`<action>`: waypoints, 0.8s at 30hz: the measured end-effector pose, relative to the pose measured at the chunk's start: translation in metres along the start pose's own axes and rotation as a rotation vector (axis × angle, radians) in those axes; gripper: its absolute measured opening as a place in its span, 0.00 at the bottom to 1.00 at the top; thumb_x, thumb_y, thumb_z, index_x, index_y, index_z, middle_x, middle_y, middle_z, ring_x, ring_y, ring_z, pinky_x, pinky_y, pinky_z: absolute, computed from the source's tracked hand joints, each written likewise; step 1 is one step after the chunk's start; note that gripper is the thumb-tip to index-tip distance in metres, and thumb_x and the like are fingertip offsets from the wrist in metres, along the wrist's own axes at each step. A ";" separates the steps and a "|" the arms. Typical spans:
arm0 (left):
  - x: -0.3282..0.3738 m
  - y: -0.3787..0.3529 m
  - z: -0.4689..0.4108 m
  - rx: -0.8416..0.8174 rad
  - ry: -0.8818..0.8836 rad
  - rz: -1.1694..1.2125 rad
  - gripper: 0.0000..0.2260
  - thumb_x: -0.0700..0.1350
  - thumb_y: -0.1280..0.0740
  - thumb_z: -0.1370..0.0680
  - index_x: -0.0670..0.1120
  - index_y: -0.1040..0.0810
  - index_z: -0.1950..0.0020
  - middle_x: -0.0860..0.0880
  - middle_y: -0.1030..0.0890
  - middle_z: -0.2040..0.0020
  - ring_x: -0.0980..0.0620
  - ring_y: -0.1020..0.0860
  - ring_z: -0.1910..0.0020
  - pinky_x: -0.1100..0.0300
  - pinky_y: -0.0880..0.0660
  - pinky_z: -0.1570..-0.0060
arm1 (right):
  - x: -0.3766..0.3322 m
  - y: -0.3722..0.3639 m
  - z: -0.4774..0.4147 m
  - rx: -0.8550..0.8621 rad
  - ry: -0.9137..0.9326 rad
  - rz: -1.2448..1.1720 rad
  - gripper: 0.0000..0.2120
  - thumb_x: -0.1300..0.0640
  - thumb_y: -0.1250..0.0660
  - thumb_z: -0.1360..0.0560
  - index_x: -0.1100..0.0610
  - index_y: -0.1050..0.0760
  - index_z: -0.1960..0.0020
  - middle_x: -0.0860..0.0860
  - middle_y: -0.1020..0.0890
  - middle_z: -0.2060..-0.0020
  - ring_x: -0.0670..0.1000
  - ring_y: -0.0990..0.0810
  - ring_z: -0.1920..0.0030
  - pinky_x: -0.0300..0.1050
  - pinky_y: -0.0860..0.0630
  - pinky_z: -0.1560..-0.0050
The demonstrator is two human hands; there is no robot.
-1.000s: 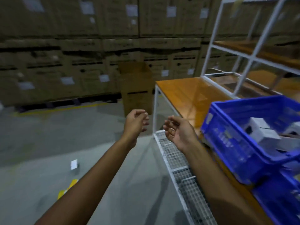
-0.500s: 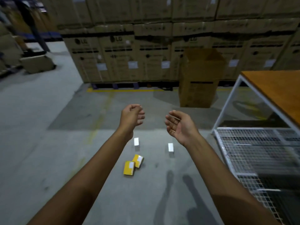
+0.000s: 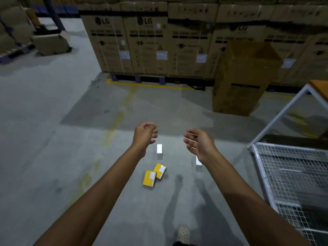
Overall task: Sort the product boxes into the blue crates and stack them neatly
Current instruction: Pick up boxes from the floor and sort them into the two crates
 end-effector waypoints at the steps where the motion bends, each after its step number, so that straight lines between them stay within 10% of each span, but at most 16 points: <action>1: -0.007 0.000 -0.013 0.013 0.009 -0.025 0.03 0.41 0.37 0.20 0.45 0.26 0.48 0.46 0.23 0.61 0.51 0.27 0.67 0.61 0.31 0.67 | 0.004 -0.002 -0.017 0.018 0.003 0.045 0.04 0.57 0.35 0.24 0.55 0.23 0.55 0.49 0.20 0.65 0.48 0.21 0.67 0.39 0.29 0.65; 13: -0.260 0.025 -0.221 0.076 0.222 -0.198 0.03 0.42 0.34 0.24 0.47 0.27 0.56 0.48 0.26 0.66 0.54 0.31 0.73 0.65 0.35 0.73 | 0.174 -0.013 -0.280 0.052 -0.127 0.232 0.02 0.61 0.35 0.24 0.57 0.25 0.51 0.54 0.21 0.64 0.49 0.26 0.71 0.37 0.35 0.69; 24: -0.638 0.030 -0.414 0.178 0.202 -0.583 0.15 0.43 0.30 0.25 0.40 0.25 0.41 0.39 0.19 0.52 0.39 0.20 0.49 0.54 0.28 0.51 | 0.476 0.018 -0.579 0.127 -0.066 0.317 0.07 0.61 0.35 0.29 0.55 0.23 0.65 0.54 0.20 0.68 0.53 0.25 0.71 0.40 0.33 0.69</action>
Point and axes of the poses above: each hand's wrist, its own z-axis away from the middle knuckle, its own y-axis out of the back of the hand, x = y × z, the point moved 2 cm from there along -z, towards the middle knuckle
